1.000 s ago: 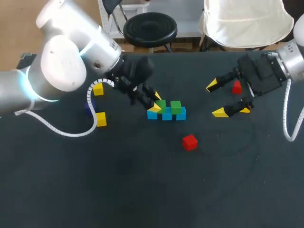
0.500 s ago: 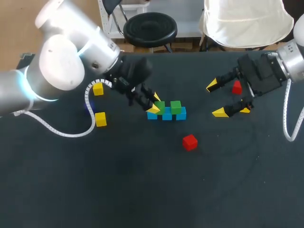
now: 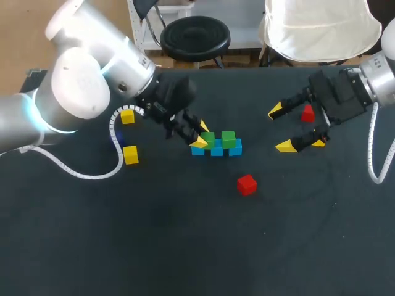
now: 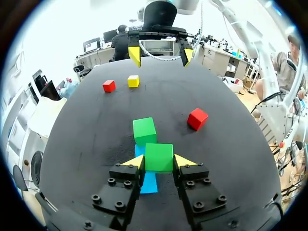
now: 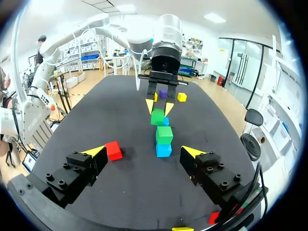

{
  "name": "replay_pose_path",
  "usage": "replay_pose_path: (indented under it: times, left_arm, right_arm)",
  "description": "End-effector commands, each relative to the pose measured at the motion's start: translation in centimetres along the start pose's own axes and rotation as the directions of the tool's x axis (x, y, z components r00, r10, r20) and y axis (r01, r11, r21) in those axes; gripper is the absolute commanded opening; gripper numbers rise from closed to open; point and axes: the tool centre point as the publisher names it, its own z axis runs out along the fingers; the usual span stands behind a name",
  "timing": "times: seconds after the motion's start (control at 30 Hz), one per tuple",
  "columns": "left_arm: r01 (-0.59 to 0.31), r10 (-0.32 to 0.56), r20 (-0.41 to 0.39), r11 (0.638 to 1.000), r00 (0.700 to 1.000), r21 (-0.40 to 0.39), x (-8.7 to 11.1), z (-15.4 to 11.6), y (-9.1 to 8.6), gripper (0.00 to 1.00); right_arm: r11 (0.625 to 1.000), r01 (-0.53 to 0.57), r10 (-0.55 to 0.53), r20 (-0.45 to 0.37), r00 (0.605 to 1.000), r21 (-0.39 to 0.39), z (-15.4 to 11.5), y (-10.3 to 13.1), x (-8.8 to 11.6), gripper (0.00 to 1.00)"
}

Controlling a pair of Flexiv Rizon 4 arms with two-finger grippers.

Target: Place the blue cubes, place green cubes on the blue cubes, place the yellow cubes on the green cubes, then place the red cubes on the yellow cubes, and place purple cube on the red cubes.

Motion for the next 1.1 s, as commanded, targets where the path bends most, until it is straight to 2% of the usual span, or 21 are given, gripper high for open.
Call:
replay_pose_path:
  times: [0.03,0.47,1.1]
  left_arm:
    - [-0.002,0.002,-0.003,1.0,1.0,0.003,0.0,0.2,0.1,0.0]
    - [0.009,-0.009,-0.004,1.0,1.0,-0.01,0.5,0.4,0.2,0.0]
    - [-0.006,0.005,-0.018,1.0,1.0,-0.029,0.6,0.7,1.3,0.0]
  right_arm:
    - [1.0,0.001,-0.001,0.002,1.0,0.0,0.1,0.0,0.0,1.0]
    - [1.0,0.001,-0.001,0.002,1.0,0.0,0.1,0.0,0.0,1.0]
    - [1.0,0.001,-0.001,0.002,1.0,0.0,0.1,0.0,0.0,1.0]
